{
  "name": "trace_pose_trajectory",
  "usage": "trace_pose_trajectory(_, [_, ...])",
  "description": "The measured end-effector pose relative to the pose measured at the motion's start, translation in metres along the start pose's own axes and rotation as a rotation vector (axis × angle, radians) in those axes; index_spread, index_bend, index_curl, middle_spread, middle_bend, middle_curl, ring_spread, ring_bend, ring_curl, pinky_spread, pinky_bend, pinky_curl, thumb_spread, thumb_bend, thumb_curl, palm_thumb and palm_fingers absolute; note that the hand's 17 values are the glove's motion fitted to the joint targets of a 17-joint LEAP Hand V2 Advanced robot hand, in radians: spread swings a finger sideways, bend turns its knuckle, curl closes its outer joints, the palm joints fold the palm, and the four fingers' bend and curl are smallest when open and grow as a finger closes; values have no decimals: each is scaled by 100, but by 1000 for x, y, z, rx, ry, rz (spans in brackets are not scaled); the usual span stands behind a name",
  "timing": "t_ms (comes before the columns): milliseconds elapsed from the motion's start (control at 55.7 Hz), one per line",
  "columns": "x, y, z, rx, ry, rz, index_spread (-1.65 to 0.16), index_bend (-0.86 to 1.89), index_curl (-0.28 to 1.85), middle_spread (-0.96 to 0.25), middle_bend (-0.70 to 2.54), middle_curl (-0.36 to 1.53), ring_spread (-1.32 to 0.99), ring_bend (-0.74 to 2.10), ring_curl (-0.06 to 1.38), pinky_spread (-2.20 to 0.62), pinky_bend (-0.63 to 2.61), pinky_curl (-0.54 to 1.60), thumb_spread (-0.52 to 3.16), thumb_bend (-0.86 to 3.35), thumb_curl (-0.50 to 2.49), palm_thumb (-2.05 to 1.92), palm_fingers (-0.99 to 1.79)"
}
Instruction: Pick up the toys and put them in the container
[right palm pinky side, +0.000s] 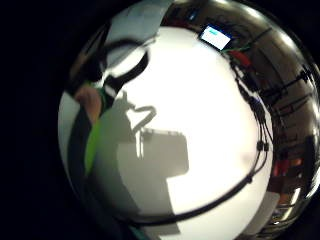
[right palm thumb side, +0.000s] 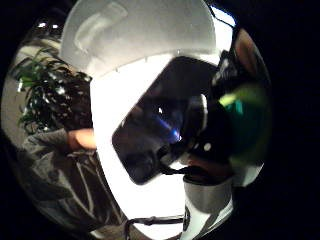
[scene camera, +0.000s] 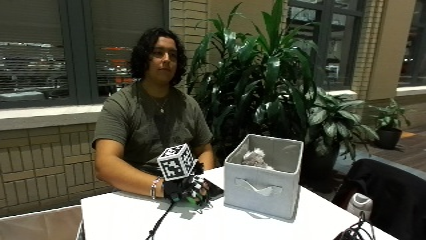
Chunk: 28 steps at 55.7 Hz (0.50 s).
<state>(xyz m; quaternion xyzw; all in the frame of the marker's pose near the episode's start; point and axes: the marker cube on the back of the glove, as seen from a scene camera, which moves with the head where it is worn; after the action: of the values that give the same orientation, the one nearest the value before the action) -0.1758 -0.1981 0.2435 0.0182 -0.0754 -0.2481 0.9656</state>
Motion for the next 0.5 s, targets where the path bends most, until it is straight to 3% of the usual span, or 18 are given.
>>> trace_pose_trajectory(54, [1, 0, -6, 46, -8, -7, -42, 54, 67, -32, 33, 60, -43, 71, 43, -30, 93, 34, 125, 23, 45, 52, 79])
trace_pose_trajectory(72, [3, 0, -10, 61, -10, -7, -42, 55, 68, -33, 40, 64, -44, 77, 46, -33, 93, 34, 123, 22, 47, 52, 97])
trace_pose_trajectory(215, [7, -4, -80, 240, -70, 28, -39, 51, 77, -36, 69, 78, -44, 102, 57, -39, 93, 39, 119, 21, 54, 52, 125])
trace_pose_trajectory(341, [-37, -47, -191, 474, -108, -79, -38, 56, 84, -36, 86, 87, -41, 115, 63, -41, 95, 42, 121, 21, 60, 50, 124])
trace_pose_trajectory(413, [-64, -97, -245, 492, -192, -121, -37, 59, 88, -35, 91, 90, -40, 119, 65, -41, 97, 44, 122, 20, 63, 49, 122])
trace_pose_trajectory(502, [-98, -153, -274, 440, -263, -165, -36, 62, 93, -34, 96, 92, -39, 122, 66, -41, 99, 45, 124, 21, 67, 48, 119])
